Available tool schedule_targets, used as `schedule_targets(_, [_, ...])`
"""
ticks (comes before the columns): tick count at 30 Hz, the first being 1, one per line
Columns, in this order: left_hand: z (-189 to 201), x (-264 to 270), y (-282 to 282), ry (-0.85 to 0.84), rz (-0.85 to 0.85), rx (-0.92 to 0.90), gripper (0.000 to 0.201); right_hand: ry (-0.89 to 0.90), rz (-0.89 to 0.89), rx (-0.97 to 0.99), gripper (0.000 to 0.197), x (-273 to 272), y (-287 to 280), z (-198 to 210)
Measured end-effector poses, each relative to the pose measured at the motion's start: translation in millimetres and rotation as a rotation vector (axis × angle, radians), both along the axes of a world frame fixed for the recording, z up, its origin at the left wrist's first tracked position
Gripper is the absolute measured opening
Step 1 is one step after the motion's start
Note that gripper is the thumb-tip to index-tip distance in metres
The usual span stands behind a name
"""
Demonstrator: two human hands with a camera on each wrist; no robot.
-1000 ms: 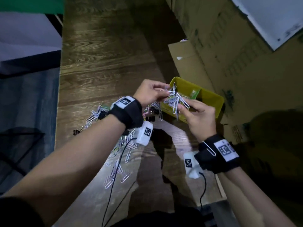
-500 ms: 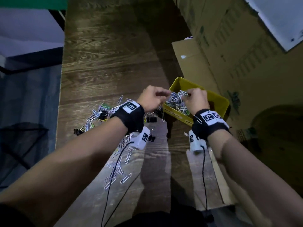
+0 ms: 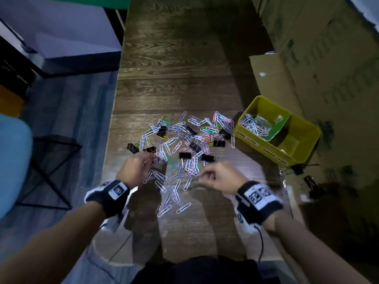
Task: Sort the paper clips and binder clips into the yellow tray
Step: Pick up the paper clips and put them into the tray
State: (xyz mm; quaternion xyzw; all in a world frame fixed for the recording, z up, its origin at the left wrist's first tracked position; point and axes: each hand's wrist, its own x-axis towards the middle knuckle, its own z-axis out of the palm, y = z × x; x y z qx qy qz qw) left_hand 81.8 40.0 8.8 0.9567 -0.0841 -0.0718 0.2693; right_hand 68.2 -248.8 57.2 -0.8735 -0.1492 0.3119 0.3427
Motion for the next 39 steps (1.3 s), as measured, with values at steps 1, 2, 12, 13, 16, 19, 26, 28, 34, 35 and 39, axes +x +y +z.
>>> schedule_targets(1, [-11.0,-14.5,10.9,-0.027,0.001,0.044,0.028,0.044,0.115,-0.06,0.016,-13.3,11.6,-11.3])
schedule_targets(2, [-22.4,-29.5,18.5,-0.01,0.001,0.092,0.036,0.06,0.205,-0.118,0.019,-25.6,22.6,-24.3])
schedule_targets(12, [-43.6,-116.2,-21.2,0.093,-0.18,0.142,0.056,-0.246,0.122,-0.324,0.063,-74.9,86.5,-61.3])
schedule_targets(13, [-41.9,-114.8,-18.7,0.072,-0.165,0.128,0.056,-0.27,0.097,-0.349,0.075,-75.9,87.1,-61.0])
schedule_targets(16, [-30.8,-106.0,-12.6,0.069,-0.087,0.238,0.073,-0.291,0.122,-0.401,0.092,-75.7,89.3,-63.2])
schedule_targets(19, [-22.8,-102.9,-19.4,0.191,-0.167,0.392,0.083,-0.247,0.152,-0.374,0.084,-72.7,93.9,-68.7])
schedule_targets(26, [-23.3,-102.7,-26.5,-0.067,-0.379,0.363,0.025,-0.197,0.183,-0.364,0.054,-69.4,98.6,-80.0])
schedule_targets(28, [-19.9,-100.2,-25.0,-0.089,-0.443,0.379,0.023,-0.179,0.18,-0.333,0.048,-68.3,96.6,-82.0])
schedule_targets(34, [-22.1,-90.7,-16.7,0.133,-0.325,0.139,0.013,-0.162,0.191,-0.318,0.027,-66.4,95.4,-82.9])
schedule_targets(35, [-19.3,-88.5,-15.8,0.171,-0.289,0.109,0.014,-0.162,0.18,-0.319,0.023,-65.0,95.0,-82.4])
schedule_targets(39, [-17.6,-79.7,-9.8,0.222,-0.166,-0.003,0.013,-0.211,0.238,-0.398,0.014,-59.9,91.8,-88.8])
